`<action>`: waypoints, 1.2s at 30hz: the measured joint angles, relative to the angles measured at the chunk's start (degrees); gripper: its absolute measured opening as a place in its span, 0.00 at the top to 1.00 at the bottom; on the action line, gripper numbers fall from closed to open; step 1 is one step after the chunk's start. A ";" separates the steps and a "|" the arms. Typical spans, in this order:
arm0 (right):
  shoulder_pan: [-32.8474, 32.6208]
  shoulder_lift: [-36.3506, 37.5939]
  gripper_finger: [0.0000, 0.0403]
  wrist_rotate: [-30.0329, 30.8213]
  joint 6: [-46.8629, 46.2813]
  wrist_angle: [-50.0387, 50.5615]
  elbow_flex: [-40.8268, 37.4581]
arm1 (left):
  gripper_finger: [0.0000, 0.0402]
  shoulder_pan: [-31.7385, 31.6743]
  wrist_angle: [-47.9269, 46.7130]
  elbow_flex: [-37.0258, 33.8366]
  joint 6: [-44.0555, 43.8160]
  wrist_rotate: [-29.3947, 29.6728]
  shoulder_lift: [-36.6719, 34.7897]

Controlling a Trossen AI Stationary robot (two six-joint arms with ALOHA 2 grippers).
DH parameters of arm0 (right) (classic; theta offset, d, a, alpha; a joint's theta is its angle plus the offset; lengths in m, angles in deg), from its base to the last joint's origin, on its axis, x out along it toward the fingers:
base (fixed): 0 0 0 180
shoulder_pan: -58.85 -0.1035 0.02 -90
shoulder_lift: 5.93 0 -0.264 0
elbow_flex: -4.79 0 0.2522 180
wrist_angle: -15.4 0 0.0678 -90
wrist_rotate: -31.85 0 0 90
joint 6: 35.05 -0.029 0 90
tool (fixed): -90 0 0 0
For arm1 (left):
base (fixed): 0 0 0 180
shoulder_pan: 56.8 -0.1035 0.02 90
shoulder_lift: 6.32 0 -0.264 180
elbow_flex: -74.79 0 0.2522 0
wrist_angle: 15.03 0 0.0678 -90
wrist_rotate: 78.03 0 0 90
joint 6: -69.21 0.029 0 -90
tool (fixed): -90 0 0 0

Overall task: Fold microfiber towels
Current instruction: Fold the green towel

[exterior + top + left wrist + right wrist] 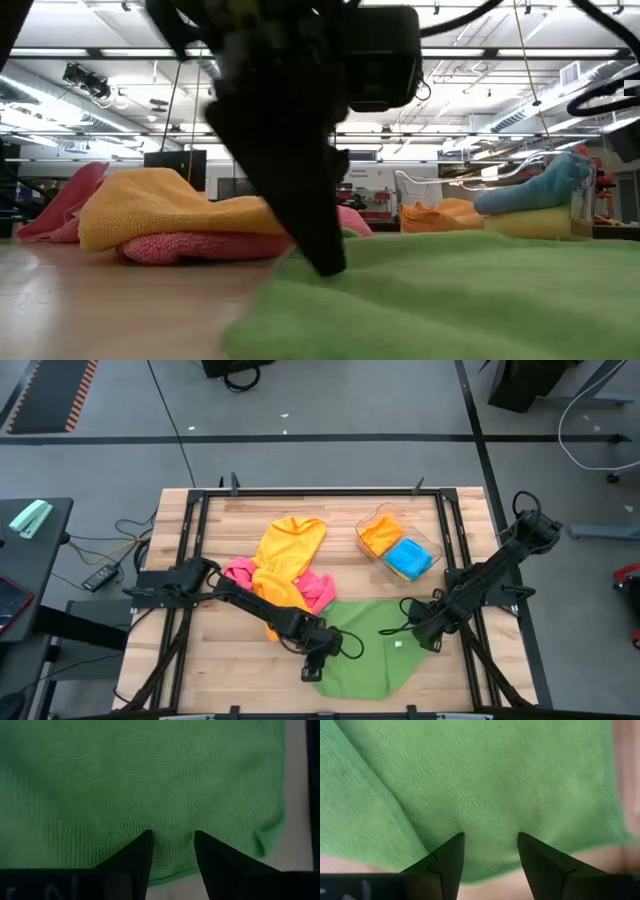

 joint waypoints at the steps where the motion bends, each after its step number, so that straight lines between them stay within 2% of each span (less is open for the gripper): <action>1: 0.02 0.18 0.52 -0.08 0.00 1.50 0.44 | 0.61 -0.41 -0.15 0.19 0.09 0.36 -0.13; 5: 0.02 2.14 0.52 0.41 1.01 4.82 2.83 | 0.63 -2.15 -1.11 2.22 0.72 0.66 -0.76; 8: -0.39 3.76 0.52 2.77 2.58 3.74 4.47 | 0.64 -2.96 -2.30 4.05 0.96 0.25 -1.43; 11: -0.78 4.56 0.52 5.30 7.16 -3.73 4.96 | 0.65 -3.23 -3.59 4.70 2.18 -2.94 -1.43; 14: -1.30 4.42 0.52 9.43 13.31 -16.18 4.56 | 0.66 -2.55 -3.32 4.85 4.61 -7.40 -1.43; 19: -0.69 2.05 0.52 18.06 22.20 -26.07 2.72 | 0.66 1.04 -3.70 4.89 10.95 -8.04 -1.35; 25: 2.21 -2.49 0.52 16.81 29.64 -34.67 1.53 | 0.62 3.59 -3.71 4.92 11.04 -7.43 -1.27; 29: 2.93 -5.55 0.53 16.23 32.01 -36.42 1.48 | 0.62 4.32 -4.45 4.92 9.04 -7.41 -1.27; 36: 2.97 -9.09 0.63 11.88 33.14 -36.87 1.48 | 0.66 4.96 -6.48 4.94 6.74 -7.43 -1.27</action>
